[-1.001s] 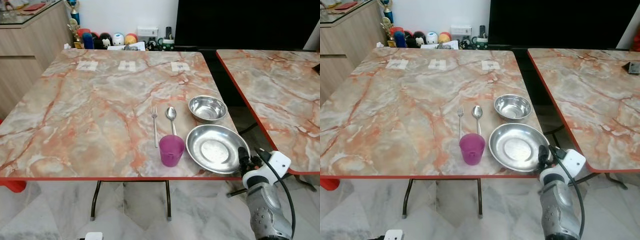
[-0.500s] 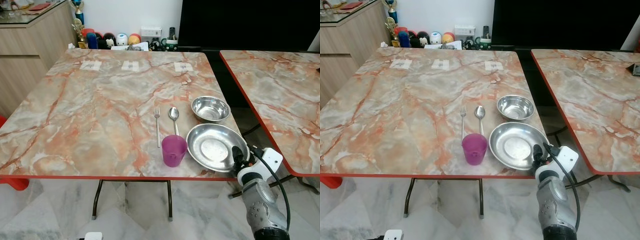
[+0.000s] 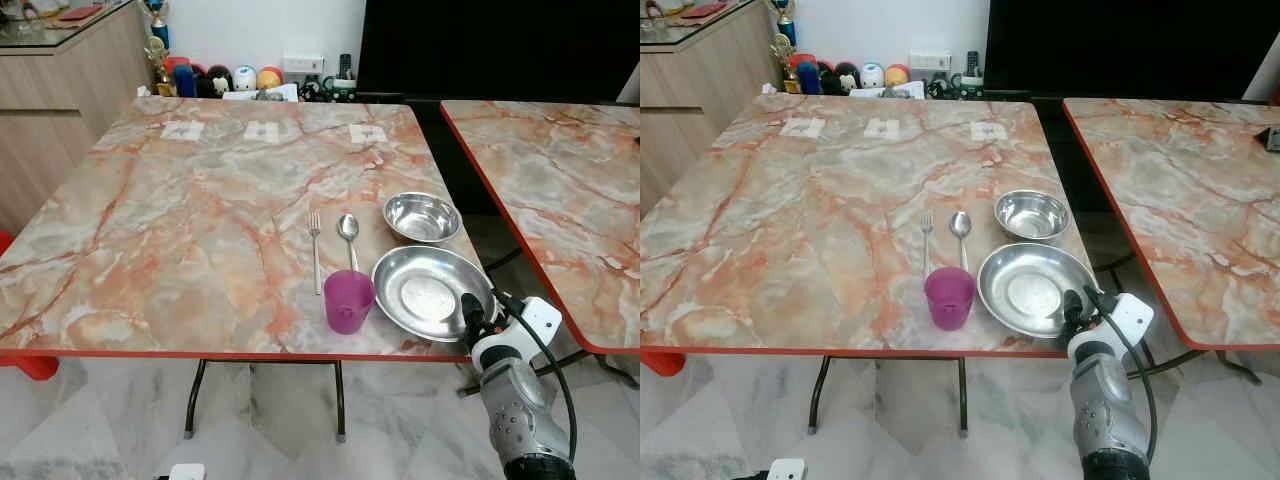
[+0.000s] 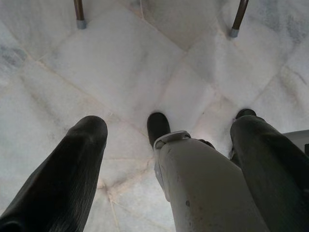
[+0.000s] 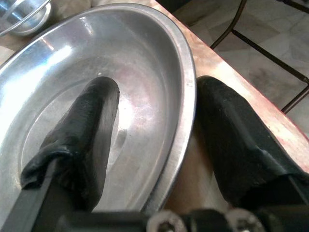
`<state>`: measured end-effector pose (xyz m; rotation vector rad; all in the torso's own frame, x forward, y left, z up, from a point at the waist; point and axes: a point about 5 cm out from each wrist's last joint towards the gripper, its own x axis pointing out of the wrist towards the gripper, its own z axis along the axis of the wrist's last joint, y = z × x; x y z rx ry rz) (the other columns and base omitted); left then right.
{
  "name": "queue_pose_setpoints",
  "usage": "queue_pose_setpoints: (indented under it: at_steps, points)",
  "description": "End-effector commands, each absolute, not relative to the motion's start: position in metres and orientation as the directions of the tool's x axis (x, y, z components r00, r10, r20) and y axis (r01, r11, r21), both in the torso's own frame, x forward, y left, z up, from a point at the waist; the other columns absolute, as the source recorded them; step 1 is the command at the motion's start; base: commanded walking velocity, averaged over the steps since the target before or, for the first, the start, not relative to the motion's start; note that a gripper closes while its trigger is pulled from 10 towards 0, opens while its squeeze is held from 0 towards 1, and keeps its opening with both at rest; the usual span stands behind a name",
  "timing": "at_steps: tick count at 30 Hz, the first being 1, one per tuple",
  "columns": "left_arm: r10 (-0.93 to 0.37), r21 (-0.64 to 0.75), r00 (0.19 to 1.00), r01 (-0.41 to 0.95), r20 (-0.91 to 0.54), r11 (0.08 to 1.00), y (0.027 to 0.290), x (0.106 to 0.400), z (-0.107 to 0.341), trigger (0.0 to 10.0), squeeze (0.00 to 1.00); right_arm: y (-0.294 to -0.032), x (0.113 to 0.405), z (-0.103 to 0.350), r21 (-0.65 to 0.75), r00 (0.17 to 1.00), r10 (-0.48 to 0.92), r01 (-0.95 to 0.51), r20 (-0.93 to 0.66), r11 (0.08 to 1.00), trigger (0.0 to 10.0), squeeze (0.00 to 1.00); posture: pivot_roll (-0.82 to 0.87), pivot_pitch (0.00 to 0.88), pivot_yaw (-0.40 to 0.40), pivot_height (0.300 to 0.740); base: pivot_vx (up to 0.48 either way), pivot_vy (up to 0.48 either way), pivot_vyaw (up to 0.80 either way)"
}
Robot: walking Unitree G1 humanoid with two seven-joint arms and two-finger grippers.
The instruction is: Setting the table
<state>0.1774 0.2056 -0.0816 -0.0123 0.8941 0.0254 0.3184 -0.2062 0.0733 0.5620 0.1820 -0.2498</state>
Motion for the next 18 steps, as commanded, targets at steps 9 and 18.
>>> queue_pose_setpoints:
  at_steps: [9,18]
  points:
    - [0.008,0.003,0.602,-0.009,-0.799,1.0,0.203,0.17,-0.086,10.0,0.0,-0.204,0.317,0.066,0.497,0.946,-0.17,0.292,-0.277,0.817,6.5,0.0,0.01,0.082,-0.048,0.74,0.0,0.0,0.0]
    - [0.013,0.009,0.592,-0.01,-0.806,1.0,0.207,0.166,-0.087,10.0,0.0,-0.199,0.318,0.063,0.48,0.942,-0.155,0.289,-0.299,0.828,5.4,0.0,0.01,0.083,-0.046,0.74,0.0,0.0,0.0]
